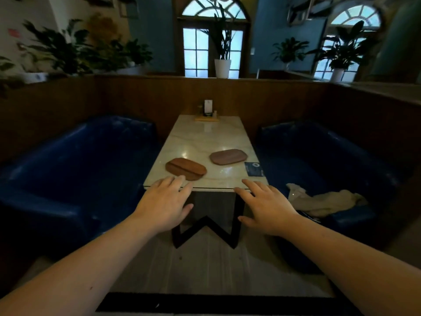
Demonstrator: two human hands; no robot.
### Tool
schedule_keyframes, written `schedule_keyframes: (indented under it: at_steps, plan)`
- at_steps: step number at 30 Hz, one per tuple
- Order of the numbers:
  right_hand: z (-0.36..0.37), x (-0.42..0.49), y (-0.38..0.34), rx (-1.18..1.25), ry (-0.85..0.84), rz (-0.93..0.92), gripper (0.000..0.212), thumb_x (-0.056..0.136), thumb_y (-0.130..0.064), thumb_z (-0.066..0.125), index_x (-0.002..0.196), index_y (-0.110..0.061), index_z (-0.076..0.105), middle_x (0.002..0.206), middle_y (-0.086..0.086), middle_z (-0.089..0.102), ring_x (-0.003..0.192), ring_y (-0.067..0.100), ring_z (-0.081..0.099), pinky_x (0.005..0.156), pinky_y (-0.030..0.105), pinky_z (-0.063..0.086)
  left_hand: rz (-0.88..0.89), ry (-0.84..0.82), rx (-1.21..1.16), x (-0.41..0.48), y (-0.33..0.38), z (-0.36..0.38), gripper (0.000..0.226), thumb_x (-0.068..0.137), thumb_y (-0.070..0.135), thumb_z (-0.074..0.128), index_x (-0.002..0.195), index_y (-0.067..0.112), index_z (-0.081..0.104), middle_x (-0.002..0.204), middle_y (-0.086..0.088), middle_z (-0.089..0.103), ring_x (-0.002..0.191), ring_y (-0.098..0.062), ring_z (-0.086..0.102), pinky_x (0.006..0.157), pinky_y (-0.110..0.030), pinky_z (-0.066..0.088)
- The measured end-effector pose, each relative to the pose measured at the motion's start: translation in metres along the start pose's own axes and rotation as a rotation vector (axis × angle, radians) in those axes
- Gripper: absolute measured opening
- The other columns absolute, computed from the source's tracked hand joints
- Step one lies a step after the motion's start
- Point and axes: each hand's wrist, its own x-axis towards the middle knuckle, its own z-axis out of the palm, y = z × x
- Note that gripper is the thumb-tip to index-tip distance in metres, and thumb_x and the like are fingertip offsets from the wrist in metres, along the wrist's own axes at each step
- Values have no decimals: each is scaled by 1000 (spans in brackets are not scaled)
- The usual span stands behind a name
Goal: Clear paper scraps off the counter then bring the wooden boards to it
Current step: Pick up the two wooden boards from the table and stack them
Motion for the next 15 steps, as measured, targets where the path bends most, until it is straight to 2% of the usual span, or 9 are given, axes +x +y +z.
schedule_keyframes:
  at_steps: [9,15]
  plan:
    - [24,114,24,65,-16,50,79,87,-61,50,150,-32,14,162,6,17,146,28,21,116,47,26,61,28,-60,101,-50,49,57,87,49,50,136,20,42,138,-8,49,124,-26,47,98,-42,45]
    - [65,204,55,106,-33,80,79,86,-60,52,150,-31,15,161,7,20,144,28,25,112,49,30,83,-6,-45,186,-82,96,57,88,49,46,136,20,39,140,-9,45,124,-28,45,98,-44,43]
